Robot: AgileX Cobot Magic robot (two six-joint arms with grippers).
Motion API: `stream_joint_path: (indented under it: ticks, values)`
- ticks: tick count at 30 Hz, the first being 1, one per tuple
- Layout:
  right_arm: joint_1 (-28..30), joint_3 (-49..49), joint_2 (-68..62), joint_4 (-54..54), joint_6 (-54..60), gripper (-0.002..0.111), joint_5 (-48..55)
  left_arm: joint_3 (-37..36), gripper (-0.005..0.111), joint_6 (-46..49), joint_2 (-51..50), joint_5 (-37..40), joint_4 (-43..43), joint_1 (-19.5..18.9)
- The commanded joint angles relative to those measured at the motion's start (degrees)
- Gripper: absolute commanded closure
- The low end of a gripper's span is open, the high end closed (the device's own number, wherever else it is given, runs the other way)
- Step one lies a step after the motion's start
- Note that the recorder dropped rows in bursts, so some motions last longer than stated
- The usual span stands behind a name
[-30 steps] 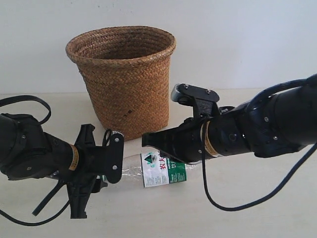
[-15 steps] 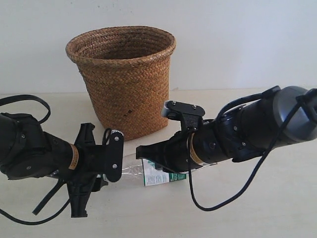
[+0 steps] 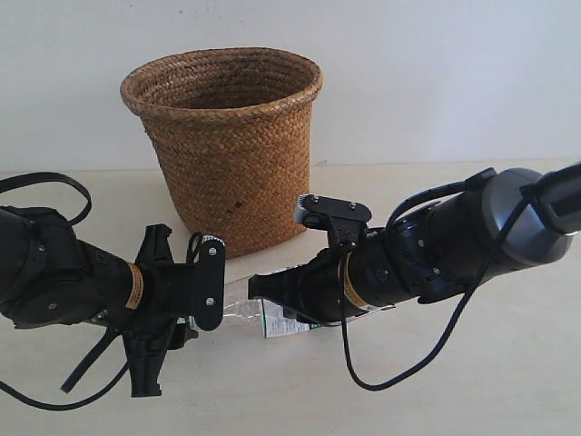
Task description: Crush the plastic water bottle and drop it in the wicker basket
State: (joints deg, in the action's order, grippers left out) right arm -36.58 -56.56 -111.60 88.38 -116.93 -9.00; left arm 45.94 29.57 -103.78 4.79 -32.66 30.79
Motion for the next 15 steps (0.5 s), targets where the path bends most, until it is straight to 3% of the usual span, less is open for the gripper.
stream_joint_path:
  ticks: [1, 15]
  values:
    - [0.05, 0.45, -1.74, 0.65, 0.48, 0.108, 3.25, 0.09, 0.103, 0.03, 0.00, -0.33, 0.26, 0.44]
    - [0.05, 0.45, -1.63, 0.76, 0.48, 0.108, 1.07, 0.09, 0.103, 0.03, 0.00, -0.16, 0.62, 0.44]
